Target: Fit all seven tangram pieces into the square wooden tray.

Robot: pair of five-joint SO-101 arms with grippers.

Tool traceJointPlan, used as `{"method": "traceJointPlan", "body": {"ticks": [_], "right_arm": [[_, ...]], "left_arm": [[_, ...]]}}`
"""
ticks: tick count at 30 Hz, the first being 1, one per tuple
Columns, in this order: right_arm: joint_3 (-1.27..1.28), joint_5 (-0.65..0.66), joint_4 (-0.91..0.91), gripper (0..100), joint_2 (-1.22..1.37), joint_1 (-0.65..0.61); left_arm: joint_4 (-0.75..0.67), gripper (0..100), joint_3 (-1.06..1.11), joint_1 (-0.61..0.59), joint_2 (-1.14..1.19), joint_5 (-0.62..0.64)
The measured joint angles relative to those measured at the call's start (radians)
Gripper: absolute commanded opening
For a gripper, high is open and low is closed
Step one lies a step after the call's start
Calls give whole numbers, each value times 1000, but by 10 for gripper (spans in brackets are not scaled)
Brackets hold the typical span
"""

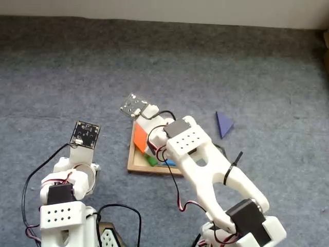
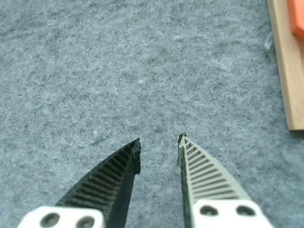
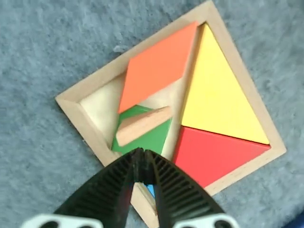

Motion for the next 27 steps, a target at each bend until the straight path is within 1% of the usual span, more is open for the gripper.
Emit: {"method": "traceJointPlan", "body": {"ticks": [3,6,11,20,27], "right_arm": [[0,0,-9,15,9,-37],[0,0,-60,15,9,-57],[0,0,-98,15,9,-58],[2,0,-100,15,9,-58],[55,0,-118,15,9,-61]], "left_arm": [[0,148,0,0,0,0],[0,148,0,0,0,0],[0,148,0,0,0,0],[0,148,0,0,0,0],[0,148,0,0,0,0]]}}
